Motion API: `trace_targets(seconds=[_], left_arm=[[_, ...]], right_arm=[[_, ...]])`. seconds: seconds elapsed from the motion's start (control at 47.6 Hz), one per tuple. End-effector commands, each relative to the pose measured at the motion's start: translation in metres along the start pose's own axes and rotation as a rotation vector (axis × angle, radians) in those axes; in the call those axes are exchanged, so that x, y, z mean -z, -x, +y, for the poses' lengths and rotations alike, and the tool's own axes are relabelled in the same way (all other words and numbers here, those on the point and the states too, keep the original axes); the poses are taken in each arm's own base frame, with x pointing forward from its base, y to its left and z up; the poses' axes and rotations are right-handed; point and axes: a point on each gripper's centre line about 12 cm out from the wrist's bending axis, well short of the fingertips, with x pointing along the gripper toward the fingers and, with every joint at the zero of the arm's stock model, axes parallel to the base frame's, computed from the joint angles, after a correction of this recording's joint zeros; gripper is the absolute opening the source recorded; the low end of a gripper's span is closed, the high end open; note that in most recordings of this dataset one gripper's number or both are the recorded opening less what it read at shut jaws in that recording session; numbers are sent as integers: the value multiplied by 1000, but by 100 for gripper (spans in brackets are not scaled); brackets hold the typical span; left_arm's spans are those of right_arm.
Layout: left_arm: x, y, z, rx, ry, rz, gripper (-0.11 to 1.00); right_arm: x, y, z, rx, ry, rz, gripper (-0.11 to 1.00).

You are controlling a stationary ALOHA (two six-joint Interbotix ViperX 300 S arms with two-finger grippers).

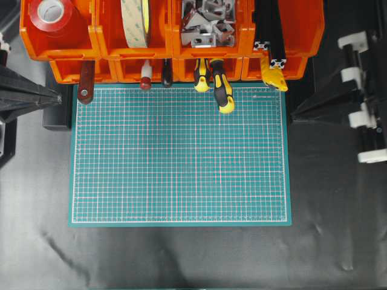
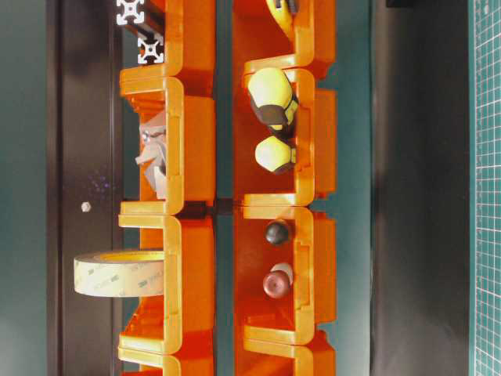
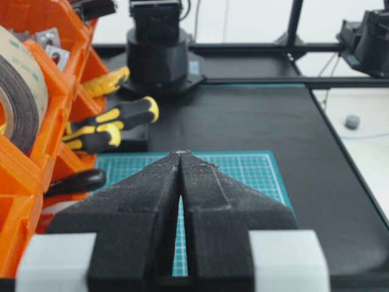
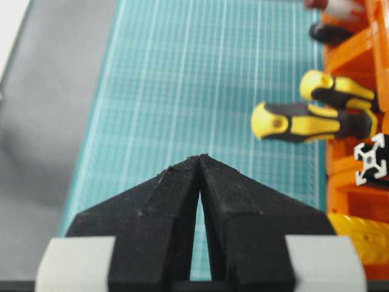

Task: Pick cutter from container rack with right arm.

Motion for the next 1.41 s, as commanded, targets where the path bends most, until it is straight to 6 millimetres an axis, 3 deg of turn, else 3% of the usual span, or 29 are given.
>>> trace_targets(seconds=[0.0, 0.189, 0.483, 0.84, 0.924, 1.071, 1.155, 1.386], left_arm=[[-11, -1, 0, 2, 1, -26, 0], [-11, -1, 0, 2, 1, -26, 0], [-7, -2, 0, 2, 3, -14, 0], [2, -3, 0, 1, 8, 11, 0], [2, -3, 0, 2, 8, 8, 0], [3, -3, 0, 2, 6, 9, 0], [3, -3, 0, 0, 6, 11, 0], [3, -3, 0, 2, 8, 9, 0]], right_arm=[[-7, -12, 5, 25, 70, 105, -1], [3, -34, 7, 177, 129, 318, -1], [3, -25, 24, 509, 209, 293, -1], [26, -39, 27, 563, 251, 354, 3], [27, -45, 28, 537, 254, 338, 19], [31, -56, 25, 524, 257, 330, 65], [34, -64, 20, 553, 273, 350, 82], [44, -82, -1, 644, 313, 412, 80]])
